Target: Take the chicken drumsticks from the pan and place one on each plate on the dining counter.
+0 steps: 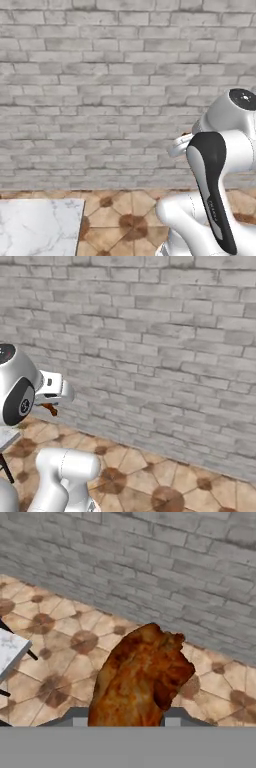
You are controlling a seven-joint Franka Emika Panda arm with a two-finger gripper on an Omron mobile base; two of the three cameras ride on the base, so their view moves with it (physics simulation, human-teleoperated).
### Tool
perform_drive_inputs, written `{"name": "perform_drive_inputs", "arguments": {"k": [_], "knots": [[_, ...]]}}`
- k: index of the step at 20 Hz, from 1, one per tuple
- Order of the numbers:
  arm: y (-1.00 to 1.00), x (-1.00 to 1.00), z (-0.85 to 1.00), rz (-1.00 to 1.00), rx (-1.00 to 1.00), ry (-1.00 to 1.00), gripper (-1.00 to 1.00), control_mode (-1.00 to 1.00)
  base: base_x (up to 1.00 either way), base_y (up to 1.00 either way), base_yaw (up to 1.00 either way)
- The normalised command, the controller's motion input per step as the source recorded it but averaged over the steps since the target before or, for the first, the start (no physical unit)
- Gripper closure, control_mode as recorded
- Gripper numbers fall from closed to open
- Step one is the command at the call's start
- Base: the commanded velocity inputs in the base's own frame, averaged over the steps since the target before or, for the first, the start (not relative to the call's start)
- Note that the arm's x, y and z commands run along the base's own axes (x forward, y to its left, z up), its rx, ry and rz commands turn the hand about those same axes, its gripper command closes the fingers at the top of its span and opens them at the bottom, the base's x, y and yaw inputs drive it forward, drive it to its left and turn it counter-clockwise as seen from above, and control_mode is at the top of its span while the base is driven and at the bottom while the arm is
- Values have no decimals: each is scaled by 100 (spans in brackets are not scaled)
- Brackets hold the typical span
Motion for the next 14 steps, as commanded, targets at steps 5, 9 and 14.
{"name": "perform_drive_inputs", "arguments": {"k": [5, 9, 14], "knots": [[0, 0, 0, 0, 0, 0, 100, 100, 88, -14, 63], [0, 0, 0, 0, 0, 0, 100, 100, 77, -12, 75], [0, 0, 0, 0, 0, 0, 100, 100, 77, -17, 70]]}}
